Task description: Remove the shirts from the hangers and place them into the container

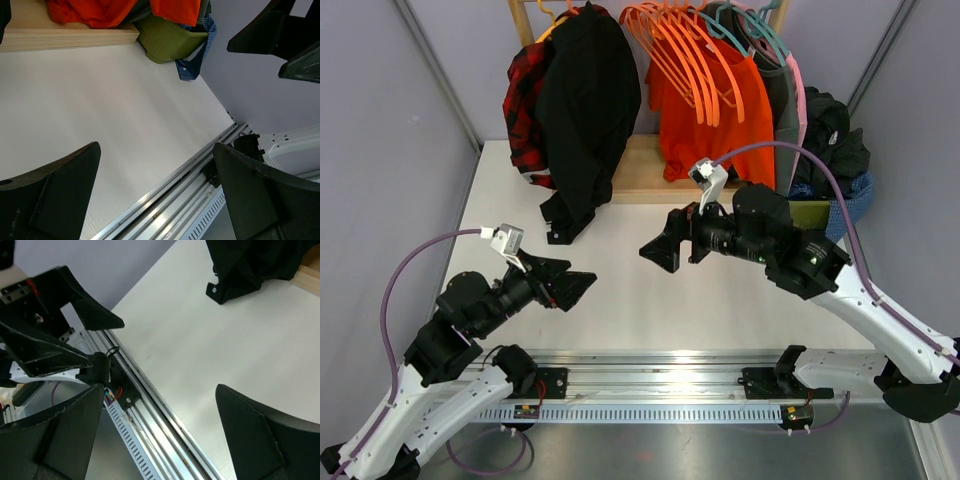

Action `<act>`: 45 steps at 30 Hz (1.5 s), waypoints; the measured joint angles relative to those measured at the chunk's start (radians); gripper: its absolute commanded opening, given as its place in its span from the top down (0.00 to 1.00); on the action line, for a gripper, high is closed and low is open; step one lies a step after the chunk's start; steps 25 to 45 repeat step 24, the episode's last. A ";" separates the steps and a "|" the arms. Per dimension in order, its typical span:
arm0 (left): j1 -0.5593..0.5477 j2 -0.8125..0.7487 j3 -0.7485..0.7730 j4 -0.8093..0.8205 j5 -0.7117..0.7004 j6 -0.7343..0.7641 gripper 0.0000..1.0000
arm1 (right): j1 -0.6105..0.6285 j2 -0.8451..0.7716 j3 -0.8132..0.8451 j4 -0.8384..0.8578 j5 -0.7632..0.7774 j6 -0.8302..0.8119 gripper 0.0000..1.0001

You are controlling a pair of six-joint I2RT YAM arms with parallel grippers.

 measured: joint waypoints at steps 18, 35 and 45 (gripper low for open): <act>0.000 0.000 0.003 0.069 0.030 0.026 0.01 | 0.111 -0.071 -0.046 0.022 0.130 -0.029 0.00; 0.000 0.009 0.004 0.076 0.038 0.029 0.01 | 0.117 -0.073 -0.053 0.039 0.130 -0.039 0.01; 0.000 0.009 0.004 0.076 0.038 0.029 0.01 | 0.117 -0.073 -0.053 0.039 0.130 -0.039 0.01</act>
